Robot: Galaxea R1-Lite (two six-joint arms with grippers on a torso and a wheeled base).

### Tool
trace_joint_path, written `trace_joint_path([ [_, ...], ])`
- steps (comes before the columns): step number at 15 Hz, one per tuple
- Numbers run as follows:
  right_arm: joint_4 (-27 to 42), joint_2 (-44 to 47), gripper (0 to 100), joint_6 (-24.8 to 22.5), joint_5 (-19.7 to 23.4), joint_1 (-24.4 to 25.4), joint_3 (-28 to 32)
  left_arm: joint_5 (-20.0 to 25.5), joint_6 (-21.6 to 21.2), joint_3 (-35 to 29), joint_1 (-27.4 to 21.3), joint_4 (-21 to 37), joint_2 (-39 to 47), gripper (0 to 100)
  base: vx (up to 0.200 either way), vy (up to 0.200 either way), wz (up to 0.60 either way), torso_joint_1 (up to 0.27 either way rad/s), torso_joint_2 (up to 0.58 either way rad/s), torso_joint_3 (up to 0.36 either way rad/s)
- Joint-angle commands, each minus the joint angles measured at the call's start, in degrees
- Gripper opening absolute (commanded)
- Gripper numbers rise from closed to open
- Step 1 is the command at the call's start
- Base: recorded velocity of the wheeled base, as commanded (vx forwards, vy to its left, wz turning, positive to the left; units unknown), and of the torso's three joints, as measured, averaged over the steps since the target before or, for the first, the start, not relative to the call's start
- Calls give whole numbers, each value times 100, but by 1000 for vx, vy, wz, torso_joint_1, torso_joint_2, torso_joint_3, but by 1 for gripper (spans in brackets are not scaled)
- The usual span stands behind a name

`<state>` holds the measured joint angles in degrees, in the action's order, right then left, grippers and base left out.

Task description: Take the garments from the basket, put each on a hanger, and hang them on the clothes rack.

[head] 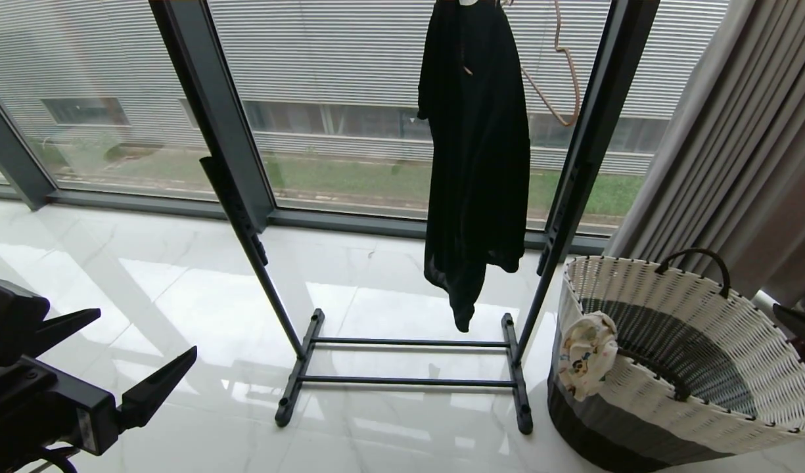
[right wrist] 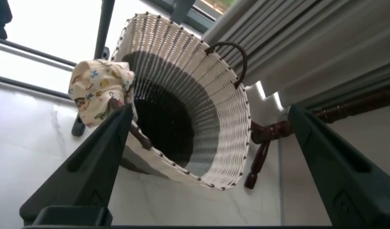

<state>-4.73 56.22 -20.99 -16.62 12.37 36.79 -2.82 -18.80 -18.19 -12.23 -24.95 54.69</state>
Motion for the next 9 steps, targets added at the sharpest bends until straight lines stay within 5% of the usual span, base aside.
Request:
trace_joint_path([
  [1, -54, 11, 100, -1, 0, 11, -67, 0, -1, 0, 1, -1, 7, 100, 0, 0, 0, -124, 447, 325],
  [3, -239, 3, 100, -1, 0, 11, -225, 0, -1, -9, -8, -1, 7, 100, 0, 0, 0, -61, 220, 154],
  [9, -661, -32, 100, -124, 9, 19, -664, 0, -1, -9, -17, -1, -2, 100, 200, 0, 0, -11, 36, 23],
])
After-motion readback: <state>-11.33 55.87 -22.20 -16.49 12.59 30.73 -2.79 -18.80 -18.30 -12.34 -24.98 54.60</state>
